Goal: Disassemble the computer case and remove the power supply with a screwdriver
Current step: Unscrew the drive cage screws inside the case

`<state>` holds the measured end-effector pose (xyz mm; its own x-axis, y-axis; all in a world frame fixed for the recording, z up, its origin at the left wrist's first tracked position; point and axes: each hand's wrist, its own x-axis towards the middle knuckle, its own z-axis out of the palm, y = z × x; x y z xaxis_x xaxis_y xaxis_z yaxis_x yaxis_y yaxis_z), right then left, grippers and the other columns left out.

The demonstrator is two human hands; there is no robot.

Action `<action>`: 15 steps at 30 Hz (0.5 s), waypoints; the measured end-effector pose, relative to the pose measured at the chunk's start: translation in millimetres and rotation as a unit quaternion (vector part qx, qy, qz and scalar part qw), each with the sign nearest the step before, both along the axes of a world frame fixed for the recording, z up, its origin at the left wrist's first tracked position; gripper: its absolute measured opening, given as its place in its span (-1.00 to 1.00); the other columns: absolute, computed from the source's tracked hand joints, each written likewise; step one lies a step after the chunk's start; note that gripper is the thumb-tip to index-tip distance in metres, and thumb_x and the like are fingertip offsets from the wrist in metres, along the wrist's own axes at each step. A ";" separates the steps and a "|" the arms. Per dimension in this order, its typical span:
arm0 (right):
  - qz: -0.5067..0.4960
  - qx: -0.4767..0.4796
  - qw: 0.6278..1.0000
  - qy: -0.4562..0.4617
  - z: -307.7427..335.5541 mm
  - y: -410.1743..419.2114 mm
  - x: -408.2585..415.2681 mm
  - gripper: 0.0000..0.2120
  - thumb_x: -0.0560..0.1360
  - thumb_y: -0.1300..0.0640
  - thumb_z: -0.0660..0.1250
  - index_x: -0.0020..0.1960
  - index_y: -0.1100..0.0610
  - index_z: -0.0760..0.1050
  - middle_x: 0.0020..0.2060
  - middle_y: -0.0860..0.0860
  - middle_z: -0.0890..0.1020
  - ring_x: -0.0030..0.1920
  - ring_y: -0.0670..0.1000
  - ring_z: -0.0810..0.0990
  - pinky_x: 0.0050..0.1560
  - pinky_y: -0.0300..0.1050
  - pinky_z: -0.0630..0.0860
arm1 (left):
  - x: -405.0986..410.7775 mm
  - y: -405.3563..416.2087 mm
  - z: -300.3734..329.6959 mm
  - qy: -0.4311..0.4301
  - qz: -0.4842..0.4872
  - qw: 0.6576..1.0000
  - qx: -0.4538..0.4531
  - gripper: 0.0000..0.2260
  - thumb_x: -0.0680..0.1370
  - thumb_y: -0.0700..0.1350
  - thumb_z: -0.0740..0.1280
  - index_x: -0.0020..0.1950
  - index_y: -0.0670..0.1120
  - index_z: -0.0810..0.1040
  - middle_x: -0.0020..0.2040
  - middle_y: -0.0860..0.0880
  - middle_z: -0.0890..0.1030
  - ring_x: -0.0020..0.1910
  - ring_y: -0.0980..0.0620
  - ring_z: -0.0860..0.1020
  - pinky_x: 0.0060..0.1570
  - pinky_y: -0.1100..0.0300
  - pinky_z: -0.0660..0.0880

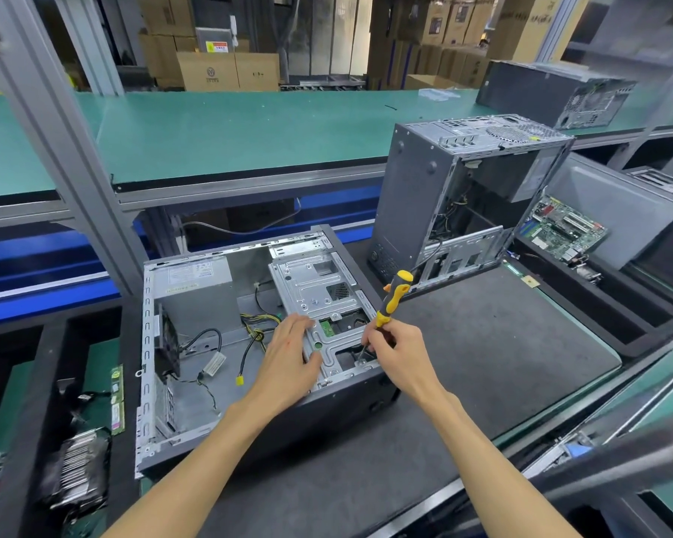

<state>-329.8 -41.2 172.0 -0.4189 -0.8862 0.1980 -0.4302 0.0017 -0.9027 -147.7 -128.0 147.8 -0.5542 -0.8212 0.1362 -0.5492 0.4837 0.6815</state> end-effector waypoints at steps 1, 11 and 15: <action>0.008 -0.001 1.000 0.001 0.6 -0.1 1.6 -0.72 0.55 0.22 0.31 -0.29 -0.03 0.58 -0.35 0.08 0.61 -0.28 0.15 0.55 -0.22 0.03 0.48 | 0.1 -0.3 -0.3 0.001 -0.001 1.000 0.000 -0.55 0.60 -0.16 0.30 0.48 -0.09 0.32 0.49 0.03 0.28 0.54 0.08 0.12 0.48 0.22 0.03; 0.101 0.006 0.994 0.039 -4.6 -4.3 19.6 -0.81 0.48 -0.02 0.26 -0.24 -0.20 0.60 -0.28 0.00 0.67 -0.26 0.10 0.63 -0.13 0.11 0.59 | 0.5 -1.5 -4.6 0.010 -0.001 1.000 -0.002 -0.55 0.60 -0.16 0.30 0.48 -0.08 0.32 0.48 0.06 0.28 0.55 0.12 0.09 0.44 0.31 -0.02; 0.109 -0.009 0.992 0.061 -5.3 -3.6 20.1 -0.81 0.49 0.00 0.27 -0.26 -0.17 0.58 -0.29 -0.05 0.66 -0.31 -0.04 0.57 -0.25 -0.21 0.50 | -0.1 -2.5 -7.3 0.011 0.001 1.000 -0.005 -0.55 0.59 -0.17 0.31 0.48 -0.08 0.33 0.48 0.06 0.29 0.55 0.11 0.10 0.44 0.29 -0.01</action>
